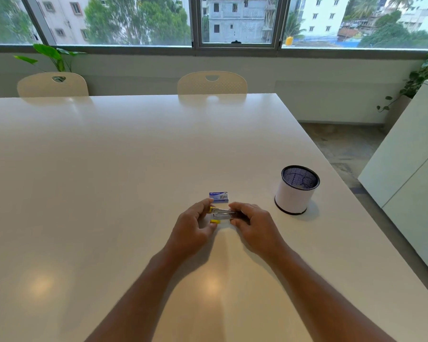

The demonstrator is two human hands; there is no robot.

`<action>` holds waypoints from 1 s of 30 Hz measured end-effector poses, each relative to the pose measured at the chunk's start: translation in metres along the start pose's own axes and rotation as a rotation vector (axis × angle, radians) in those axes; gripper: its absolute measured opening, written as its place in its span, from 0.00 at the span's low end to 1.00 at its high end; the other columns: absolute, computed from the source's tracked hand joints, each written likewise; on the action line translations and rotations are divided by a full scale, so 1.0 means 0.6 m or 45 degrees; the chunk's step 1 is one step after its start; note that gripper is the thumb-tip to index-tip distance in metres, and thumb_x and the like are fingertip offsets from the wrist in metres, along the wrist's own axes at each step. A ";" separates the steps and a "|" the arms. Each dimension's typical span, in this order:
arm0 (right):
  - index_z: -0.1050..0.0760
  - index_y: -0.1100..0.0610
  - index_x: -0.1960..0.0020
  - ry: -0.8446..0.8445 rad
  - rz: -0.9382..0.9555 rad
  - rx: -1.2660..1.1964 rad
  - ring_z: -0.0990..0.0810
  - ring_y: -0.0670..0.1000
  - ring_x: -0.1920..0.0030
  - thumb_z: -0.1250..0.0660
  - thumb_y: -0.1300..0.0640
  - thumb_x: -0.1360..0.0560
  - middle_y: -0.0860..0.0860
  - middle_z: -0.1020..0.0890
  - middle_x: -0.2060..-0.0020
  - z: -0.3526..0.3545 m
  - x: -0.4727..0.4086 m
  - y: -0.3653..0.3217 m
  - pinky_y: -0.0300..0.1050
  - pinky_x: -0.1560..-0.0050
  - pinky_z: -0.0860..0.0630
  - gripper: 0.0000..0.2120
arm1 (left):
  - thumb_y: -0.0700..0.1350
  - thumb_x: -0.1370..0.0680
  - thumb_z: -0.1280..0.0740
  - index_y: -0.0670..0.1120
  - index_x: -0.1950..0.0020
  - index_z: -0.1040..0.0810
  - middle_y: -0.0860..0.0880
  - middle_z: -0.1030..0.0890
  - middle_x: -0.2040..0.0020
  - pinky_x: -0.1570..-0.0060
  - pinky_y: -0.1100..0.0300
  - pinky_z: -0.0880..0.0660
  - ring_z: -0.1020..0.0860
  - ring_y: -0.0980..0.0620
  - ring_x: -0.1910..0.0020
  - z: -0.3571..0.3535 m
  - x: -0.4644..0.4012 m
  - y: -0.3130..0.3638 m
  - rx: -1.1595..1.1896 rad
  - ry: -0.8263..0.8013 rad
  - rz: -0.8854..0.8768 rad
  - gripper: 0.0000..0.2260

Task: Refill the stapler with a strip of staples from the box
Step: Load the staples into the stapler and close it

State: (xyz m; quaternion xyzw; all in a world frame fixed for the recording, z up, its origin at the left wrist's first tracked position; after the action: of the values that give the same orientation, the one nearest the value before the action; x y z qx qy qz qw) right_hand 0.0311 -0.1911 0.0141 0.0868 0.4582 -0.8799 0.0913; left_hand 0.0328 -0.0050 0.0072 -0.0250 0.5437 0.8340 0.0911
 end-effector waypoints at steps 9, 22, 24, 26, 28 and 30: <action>0.21 0.57 0.36 -0.024 0.161 0.172 0.21 0.50 0.47 0.30 0.66 0.26 0.50 0.15 0.48 -0.007 -0.014 -0.010 0.36 0.43 0.28 0.18 | 0.36 0.25 0.28 0.43 0.31 0.21 0.47 0.19 0.37 0.33 0.63 0.30 0.23 0.53 0.38 0.004 0.000 0.018 -0.380 0.069 -0.086 0.22; 0.22 0.59 0.35 -0.016 0.118 0.207 0.20 0.52 0.41 0.32 0.67 0.25 0.54 0.16 0.42 -0.008 -0.011 -0.008 0.35 0.38 0.31 0.19 | 0.38 0.25 0.29 0.43 0.31 0.20 0.47 0.19 0.34 0.29 0.60 0.31 0.24 0.53 0.34 0.006 0.001 0.015 -0.412 0.060 -0.089 0.21; 0.22 0.59 0.35 -0.029 0.123 0.219 0.21 0.52 0.42 0.33 0.67 0.25 0.54 0.16 0.43 -0.011 -0.012 -0.007 0.32 0.40 0.33 0.19 | 0.39 0.25 0.29 0.44 0.31 0.20 0.48 0.19 0.35 0.29 0.58 0.31 0.24 0.53 0.34 0.006 0.001 0.015 -0.406 0.059 -0.089 0.21; 0.22 0.59 0.36 -0.028 0.142 0.228 0.21 0.52 0.43 0.33 0.66 0.25 0.53 0.16 0.44 -0.012 -0.010 -0.009 0.33 0.41 0.32 0.18 | 0.39 0.25 0.30 0.45 0.31 0.20 0.49 0.19 0.35 0.29 0.57 0.30 0.24 0.54 0.35 0.004 0.004 0.016 -0.417 0.076 -0.094 0.21; 0.22 0.58 0.37 -0.035 0.160 0.224 0.21 0.51 0.44 0.32 0.64 0.26 0.52 0.16 0.46 -0.013 -0.012 -0.006 0.36 0.42 0.29 0.17 | 0.40 0.25 0.30 0.45 0.31 0.20 0.50 0.19 0.35 0.29 0.58 0.30 0.24 0.54 0.35 0.005 0.004 0.015 -0.414 0.076 -0.082 0.21; 0.21 0.58 0.38 -0.018 0.150 0.219 0.21 0.52 0.45 0.31 0.61 0.27 0.52 0.16 0.47 -0.011 -0.013 -0.009 0.41 0.41 0.25 0.17 | 0.41 0.26 0.29 0.44 0.31 0.21 0.49 0.19 0.35 0.30 0.59 0.30 0.23 0.52 0.35 0.008 -0.001 0.015 -0.422 0.060 -0.059 0.23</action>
State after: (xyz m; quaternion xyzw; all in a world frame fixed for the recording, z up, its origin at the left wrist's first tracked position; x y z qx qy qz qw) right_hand 0.0379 -0.1819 0.0164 0.1149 0.3742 -0.9097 0.1385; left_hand 0.0319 -0.0040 0.0177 -0.0719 0.3999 0.9091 0.0922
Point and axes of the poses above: each hand's wrist, its own x-axis away from the middle knuckle, its own z-axis out of the back of the hand, y = z × x, the point moved 5 cm from there along -x, towards the middle knuckle
